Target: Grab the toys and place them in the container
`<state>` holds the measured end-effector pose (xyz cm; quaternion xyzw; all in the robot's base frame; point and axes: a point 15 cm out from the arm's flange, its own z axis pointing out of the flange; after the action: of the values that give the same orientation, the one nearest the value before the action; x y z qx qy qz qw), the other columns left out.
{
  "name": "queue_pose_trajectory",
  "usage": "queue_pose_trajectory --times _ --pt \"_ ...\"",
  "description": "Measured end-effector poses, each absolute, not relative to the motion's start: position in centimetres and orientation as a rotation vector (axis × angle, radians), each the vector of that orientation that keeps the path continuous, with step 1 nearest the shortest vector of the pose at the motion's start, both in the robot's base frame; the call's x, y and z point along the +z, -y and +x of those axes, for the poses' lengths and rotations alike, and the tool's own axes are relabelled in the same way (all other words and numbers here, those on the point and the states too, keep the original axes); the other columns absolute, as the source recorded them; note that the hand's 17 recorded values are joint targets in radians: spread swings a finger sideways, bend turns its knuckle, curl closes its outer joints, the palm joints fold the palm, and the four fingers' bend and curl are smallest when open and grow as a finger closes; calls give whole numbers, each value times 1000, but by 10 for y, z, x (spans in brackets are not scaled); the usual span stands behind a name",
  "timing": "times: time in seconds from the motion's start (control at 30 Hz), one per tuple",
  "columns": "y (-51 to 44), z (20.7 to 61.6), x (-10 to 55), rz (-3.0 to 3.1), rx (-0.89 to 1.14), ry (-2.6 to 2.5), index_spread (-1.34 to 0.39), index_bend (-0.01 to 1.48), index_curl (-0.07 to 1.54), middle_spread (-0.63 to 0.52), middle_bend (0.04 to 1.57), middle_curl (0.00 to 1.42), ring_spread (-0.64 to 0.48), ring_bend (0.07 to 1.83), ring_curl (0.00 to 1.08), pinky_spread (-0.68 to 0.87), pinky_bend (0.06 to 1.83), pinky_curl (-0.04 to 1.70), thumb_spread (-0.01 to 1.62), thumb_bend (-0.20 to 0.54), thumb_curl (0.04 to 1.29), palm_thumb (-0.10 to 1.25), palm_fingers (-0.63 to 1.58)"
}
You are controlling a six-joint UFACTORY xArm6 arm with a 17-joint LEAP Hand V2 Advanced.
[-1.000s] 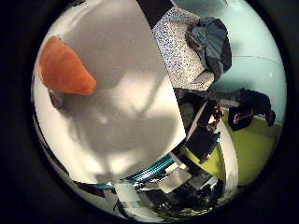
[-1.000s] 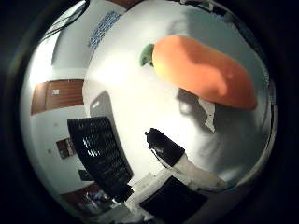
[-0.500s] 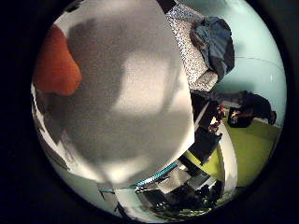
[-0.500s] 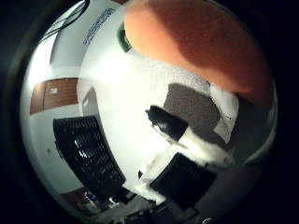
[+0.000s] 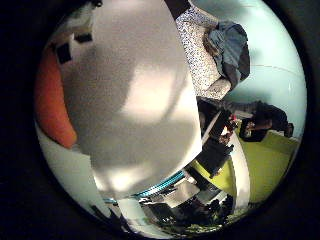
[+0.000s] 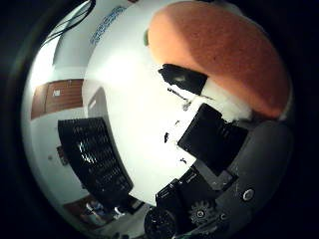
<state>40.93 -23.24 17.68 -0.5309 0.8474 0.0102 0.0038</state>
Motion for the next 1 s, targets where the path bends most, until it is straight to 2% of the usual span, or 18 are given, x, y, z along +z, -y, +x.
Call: queue_pose_trajectory --times 0.1,0.23,0.43,0.57,1.0 --pt "229 408 206 -1665 -18 -2636 -298 1091 882 -223 1234 939 -283 1336 765 -237 1323 840 1137 8 449 976 1049" --pt "200 389 229 -1734 74 -2632 -267 1112 900 -200 1271 943 -280 1337 812 -203 1306 929 1143 -9 486 1009 1029" --pt "145 355 294 -1870 146 -2567 -248 1126 912 -183 1299 934 -283 1332 863 -188 1267 1045 1158 -12 517 1008 1012" --pt "103 336 353 -1978 122 -2465 -243 1124 917 -177 1307 926 -285 1321 886 -186 1240 1103 1163 -12 529 1005 1012" --pt "-4 321 451 -2186 26 -2196 -244 1095 927 -173 1300 912 -295 1281 935 -193 1168 1218 1182 -10 552 1010 1025"
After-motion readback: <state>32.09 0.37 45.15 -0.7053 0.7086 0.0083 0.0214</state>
